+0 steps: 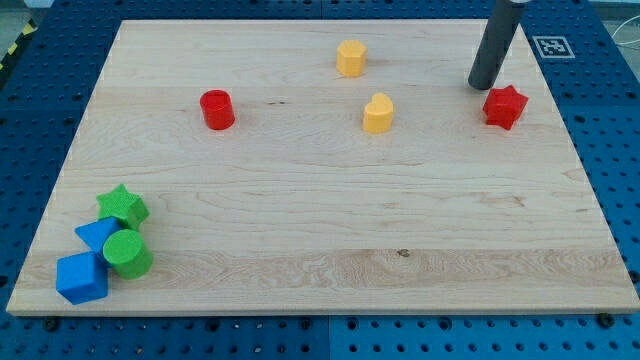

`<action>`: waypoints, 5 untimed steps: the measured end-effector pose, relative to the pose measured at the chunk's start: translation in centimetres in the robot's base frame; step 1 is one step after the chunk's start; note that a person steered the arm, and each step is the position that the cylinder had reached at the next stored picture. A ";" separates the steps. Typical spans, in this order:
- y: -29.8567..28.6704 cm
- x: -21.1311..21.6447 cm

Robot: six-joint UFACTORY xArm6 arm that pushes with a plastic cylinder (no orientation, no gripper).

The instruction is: Push the red star to the center right

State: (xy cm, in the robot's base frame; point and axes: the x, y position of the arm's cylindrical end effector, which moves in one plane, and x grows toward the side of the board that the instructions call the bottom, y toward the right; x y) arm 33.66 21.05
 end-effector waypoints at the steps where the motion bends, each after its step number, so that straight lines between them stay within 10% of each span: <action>1: 1.7 2.6; 5: -1.3 5.5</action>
